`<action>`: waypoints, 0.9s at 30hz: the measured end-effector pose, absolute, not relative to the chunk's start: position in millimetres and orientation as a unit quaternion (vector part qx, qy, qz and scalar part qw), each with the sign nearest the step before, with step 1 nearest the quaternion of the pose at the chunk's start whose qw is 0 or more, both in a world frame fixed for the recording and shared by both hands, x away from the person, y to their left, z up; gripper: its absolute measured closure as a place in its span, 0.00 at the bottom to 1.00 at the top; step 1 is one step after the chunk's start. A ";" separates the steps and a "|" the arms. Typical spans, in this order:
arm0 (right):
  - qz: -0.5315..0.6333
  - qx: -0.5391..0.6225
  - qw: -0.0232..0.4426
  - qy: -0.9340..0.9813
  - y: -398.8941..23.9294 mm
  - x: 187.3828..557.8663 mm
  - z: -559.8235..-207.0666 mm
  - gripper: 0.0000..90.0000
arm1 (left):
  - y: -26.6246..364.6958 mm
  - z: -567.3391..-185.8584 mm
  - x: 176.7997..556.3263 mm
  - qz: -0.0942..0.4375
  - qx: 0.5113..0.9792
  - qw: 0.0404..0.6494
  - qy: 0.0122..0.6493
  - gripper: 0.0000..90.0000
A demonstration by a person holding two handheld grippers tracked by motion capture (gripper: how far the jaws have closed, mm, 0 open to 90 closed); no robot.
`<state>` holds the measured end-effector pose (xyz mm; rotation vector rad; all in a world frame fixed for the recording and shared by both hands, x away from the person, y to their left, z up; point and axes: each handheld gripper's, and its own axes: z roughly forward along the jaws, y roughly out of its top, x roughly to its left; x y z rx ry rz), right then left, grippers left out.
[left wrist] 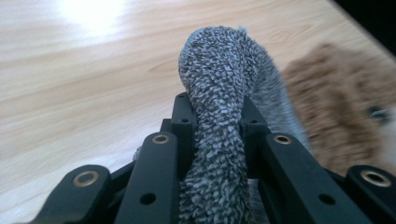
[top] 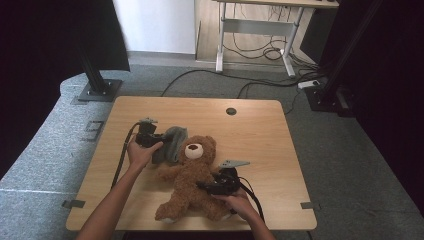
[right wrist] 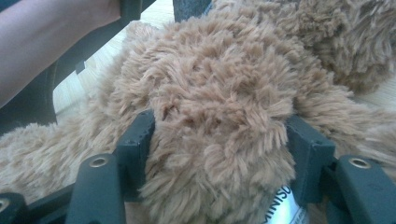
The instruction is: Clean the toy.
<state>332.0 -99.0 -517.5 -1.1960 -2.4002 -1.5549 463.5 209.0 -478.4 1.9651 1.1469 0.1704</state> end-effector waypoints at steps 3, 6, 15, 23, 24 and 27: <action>-0.501 -0.386 0.020 -0.774 -98.9 331.9 -517.6 0.41 | 199.3 -468.4 460.9 0.078 0.793 0.420 0.435 0.81; -0.502 -0.386 0.020 -0.774 -99.1 331.8 -517.7 0.41 | 192.4 -462.9 460.4 0.075 0.795 0.426 0.425 0.82; -0.504 -0.387 0.022 -0.772 -99.7 331.9 -518.2 0.41 | 194.2 -460.6 460.4 0.059 0.788 0.443 0.424 0.81; -0.503 -0.388 0.023 -0.772 -99.5 331.9 -518.3 0.41 | 193.7 -455.6 458.0 0.049 0.782 0.460 0.417 0.82; -0.503 -0.388 0.023 -0.772 -99.6 331.9 -518.3 0.41 | 193.0 -454.6 457.4 0.050 0.783 0.461 0.415 0.82; -0.504 -0.388 0.023 -0.771 -99.6 332.0 -518.4 0.41 | 190.7 -450.6 455.7 0.050 0.782 0.467 0.410 0.82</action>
